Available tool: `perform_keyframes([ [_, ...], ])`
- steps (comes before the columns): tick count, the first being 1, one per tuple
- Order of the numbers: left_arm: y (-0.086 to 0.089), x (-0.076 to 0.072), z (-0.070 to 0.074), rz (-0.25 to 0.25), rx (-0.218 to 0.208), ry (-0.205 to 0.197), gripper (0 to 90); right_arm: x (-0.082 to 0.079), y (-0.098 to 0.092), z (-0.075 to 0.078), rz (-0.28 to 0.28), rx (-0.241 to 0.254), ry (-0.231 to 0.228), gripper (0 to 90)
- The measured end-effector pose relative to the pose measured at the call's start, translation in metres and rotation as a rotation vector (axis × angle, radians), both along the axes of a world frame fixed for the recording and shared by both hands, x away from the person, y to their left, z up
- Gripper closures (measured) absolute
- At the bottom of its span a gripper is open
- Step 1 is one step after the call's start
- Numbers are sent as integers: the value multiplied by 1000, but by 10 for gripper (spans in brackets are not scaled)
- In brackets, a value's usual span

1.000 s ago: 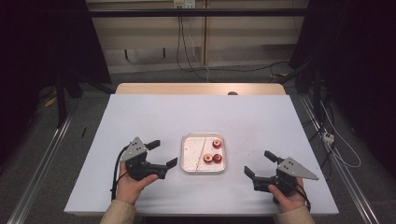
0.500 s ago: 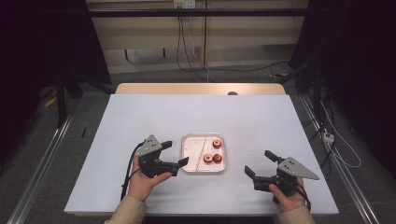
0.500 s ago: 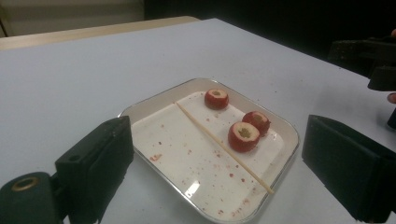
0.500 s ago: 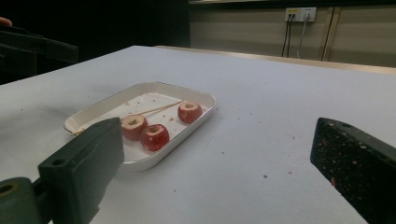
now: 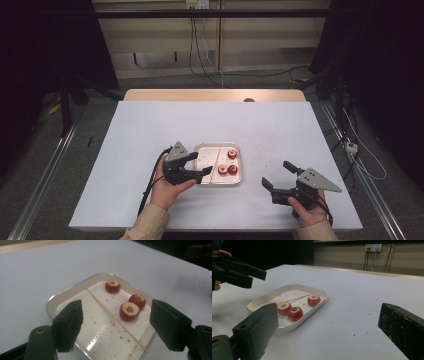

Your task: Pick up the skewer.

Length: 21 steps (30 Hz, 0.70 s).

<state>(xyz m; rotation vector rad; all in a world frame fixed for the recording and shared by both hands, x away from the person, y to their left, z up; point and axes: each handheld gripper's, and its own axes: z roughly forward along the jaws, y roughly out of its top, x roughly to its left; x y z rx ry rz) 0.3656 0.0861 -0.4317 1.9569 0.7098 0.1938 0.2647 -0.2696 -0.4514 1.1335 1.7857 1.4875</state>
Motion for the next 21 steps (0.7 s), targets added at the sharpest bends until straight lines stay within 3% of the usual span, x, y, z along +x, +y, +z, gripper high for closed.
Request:
perform_keyframes([
  [2,-4,2,-1,-6,23,22,285,0,0,0,1,2,-1,20],
  [4,-7,3,-2,-1,49,38,351,0,1,1,7,-7,-6,20],
  [12,-19,9,-4,3,84,129,462,0,0,1,6,-8,-6,20],
  [19,-30,12,-9,29,145,209,578,0,1,0,6,-5,-5,20],
  [21,-30,14,-9,27,138,235,600,0,1,1,9,-6,-5,20],
])
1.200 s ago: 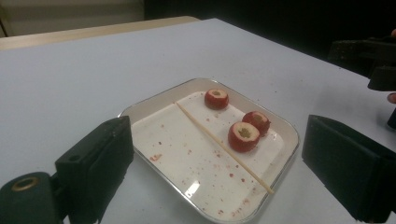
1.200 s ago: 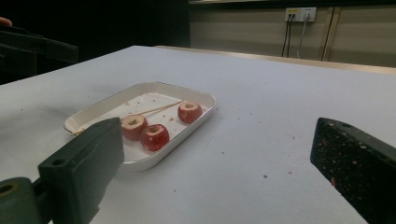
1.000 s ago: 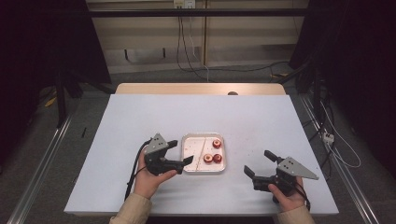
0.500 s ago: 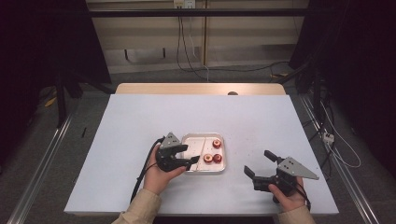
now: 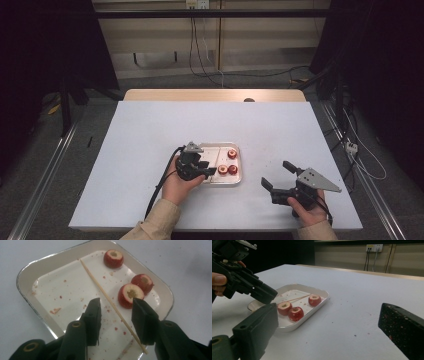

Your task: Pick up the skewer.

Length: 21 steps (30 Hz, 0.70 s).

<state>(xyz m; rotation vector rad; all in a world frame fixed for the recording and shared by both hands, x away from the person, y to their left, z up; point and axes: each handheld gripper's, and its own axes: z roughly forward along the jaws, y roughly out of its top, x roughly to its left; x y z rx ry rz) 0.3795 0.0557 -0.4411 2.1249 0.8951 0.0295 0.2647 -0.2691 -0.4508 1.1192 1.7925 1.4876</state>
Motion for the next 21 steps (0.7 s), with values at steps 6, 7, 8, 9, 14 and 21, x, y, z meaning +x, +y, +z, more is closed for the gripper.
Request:
perform_keyframes([
  [6,-5,2,2,20,10,63,676,0,0,0,0,0,-2,20],
  [7,-5,2,1,22,15,67,685,0,0,0,1,-1,-2,20],
  [8,-6,2,1,24,33,74,704,0,0,0,1,0,-2,20],
  [9,-8,2,0,23,38,78,713,0,0,0,0,-1,-3,20],
  [14,-10,2,-2,28,65,101,748,0,0,0,0,2,-1,20],
  [21,-12,3,-2,49,92,126,879,0,0,0,2,2,-2,21],
])
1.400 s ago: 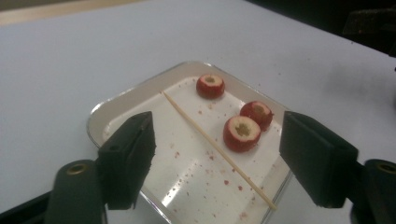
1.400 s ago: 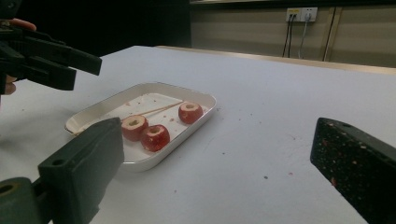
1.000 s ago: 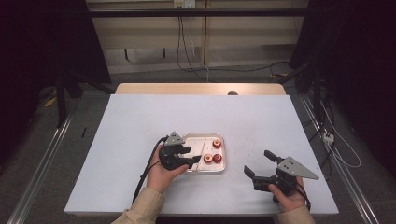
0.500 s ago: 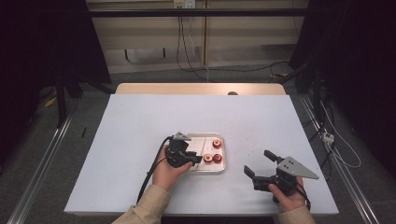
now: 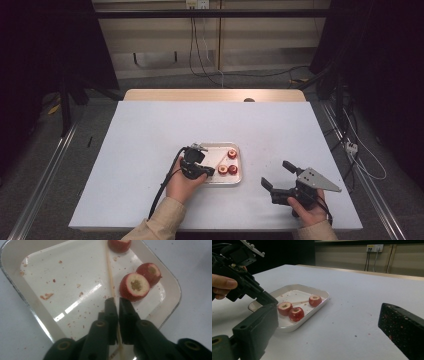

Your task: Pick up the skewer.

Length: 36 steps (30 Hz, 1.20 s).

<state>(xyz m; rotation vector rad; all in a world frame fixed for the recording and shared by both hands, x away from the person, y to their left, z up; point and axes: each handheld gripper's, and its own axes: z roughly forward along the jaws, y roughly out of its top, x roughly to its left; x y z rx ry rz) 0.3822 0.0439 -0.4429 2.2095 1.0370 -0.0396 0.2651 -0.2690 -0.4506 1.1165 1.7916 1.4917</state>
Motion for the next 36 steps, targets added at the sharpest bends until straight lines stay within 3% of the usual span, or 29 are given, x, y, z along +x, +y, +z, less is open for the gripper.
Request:
perform_keyframes([
  [4,1,1,0,22,-11,8,892,0,0,0,1,1,-1,20],
  [12,15,-2,12,69,-35,-47,895,1,2,0,5,5,3,20],
  [16,24,-5,20,59,-89,-54,895,3,6,0,17,4,9,20],
  [22,31,-10,26,59,-124,-92,896,12,17,6,18,38,38,20],
  [27,33,-15,31,44,-160,-104,895,16,25,9,13,13,55,21],
  [29,35,-16,31,33,-178,-108,895,20,33,9,18,-3,85,47],
  [36,41,-22,38,29,-218,-136,895,34,49,12,26,-1,114,147],
])
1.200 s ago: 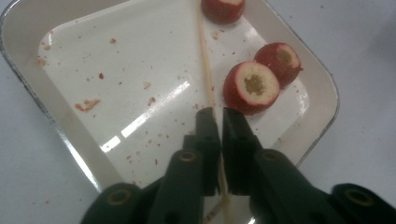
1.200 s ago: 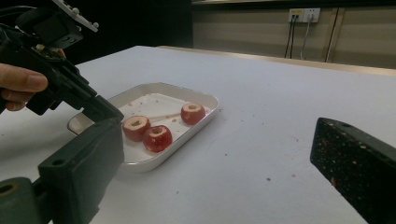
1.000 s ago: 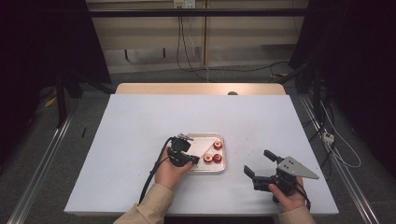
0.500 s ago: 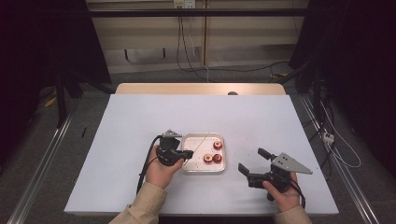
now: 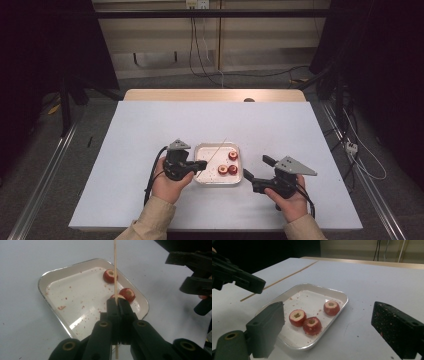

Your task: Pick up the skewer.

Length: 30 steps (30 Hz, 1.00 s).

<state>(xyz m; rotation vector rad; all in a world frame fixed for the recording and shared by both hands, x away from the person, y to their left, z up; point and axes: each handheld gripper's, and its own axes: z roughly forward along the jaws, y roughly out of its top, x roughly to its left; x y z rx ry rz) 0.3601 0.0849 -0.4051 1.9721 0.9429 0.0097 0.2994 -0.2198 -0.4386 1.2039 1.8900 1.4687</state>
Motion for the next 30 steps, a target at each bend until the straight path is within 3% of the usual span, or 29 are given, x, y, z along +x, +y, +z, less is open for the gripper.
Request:
perform_keyframes([
  [1,1,-1,1,-2,-8,3,895,0,0,0,0,0,0,147],
  [3,3,-2,2,-9,-24,3,895,4,5,1,5,-6,-2,225],
  [4,3,-3,2,-11,-23,2,895,9,9,1,13,14,8,291],
  [6,4,-4,2,-13,-28,-10,895,11,11,1,14,31,15,301],
  [7,4,-5,2,-17,-28,-11,895,16,17,2,7,63,30,302],
  [12,2,-6,0,-28,-36,-19,895,22,30,6,37,67,41,327],
  [14,-1,-8,0,-35,-41,-20,895,25,37,7,47,94,58,347],
  [16,-3,-9,0,-54,-36,-19,895,31,43,9,64,154,77,358],
  [22,-5,-9,-3,-64,-51,-21,895,40,51,11,61,208,135,377],
  [23,-5,-9,-3,-66,-58,-19,895,42,53,11,67,252,156,395],
  [24,-6,-9,-3,-69,-62,-22,895,42,53,11,67,252,156,395],
  [25,-6,-10,-3,-70,-73,-26,895,43,54,10,67,262,167,415],
  [27,-7,-10,-3,-81,-71,-26,895,45,55,10,77,296,177,543],
  [28,-8,-11,-3,-88,-67,-26,895,45,55,10,77,296,177,543],
  [29,-10,-11,-4,-97,-63,-26,895,46,54,12,84,345,189,659],
  [30,-11,-11,-4,-99,-63,-28,895,46,53,13,88,357,195,734],
])
